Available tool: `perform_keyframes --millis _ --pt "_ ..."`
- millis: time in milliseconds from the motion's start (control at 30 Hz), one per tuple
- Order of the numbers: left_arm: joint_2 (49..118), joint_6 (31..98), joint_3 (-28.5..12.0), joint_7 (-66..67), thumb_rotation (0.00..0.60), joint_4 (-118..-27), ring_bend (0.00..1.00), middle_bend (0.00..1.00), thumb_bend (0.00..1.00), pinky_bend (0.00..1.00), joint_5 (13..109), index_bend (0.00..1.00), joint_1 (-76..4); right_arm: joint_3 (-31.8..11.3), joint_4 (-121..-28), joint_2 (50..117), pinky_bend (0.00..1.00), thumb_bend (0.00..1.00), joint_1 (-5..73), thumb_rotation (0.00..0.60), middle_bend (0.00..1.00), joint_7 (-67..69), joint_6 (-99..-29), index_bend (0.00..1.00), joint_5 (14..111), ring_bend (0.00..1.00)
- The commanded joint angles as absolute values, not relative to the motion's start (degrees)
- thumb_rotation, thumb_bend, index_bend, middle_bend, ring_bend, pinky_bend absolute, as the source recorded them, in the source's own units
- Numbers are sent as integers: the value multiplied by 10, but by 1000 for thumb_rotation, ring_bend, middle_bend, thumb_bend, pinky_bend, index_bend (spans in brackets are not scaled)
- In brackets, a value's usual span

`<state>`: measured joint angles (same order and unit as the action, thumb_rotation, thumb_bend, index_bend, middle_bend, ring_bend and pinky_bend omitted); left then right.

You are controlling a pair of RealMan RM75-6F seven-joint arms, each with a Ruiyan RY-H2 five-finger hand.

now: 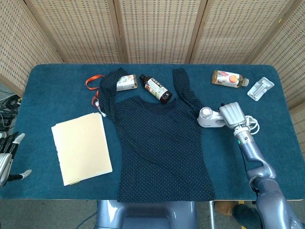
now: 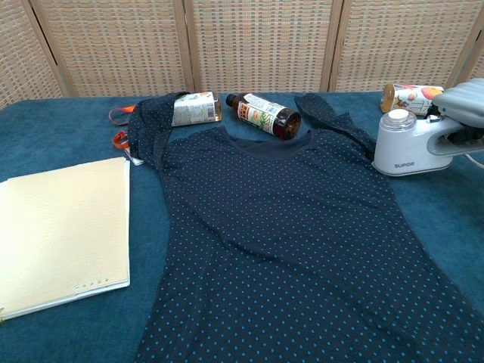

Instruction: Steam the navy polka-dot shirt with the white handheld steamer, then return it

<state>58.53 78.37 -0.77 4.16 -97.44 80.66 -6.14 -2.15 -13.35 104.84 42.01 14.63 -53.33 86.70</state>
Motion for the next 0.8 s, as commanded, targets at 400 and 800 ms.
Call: perform_keyframes --millis 400,800 --pt "581 789 -6 35 600 -980 0 0 0 0 818 0 -61 -42 -183 1019 143 215 408 600 0 81 -548 0 846 2" --pt "568 817 5 18 600 -993 0 0 0 0 860 0 -50 -42 -340 932 0 0 362 600 0 9 -590 0 836 0"
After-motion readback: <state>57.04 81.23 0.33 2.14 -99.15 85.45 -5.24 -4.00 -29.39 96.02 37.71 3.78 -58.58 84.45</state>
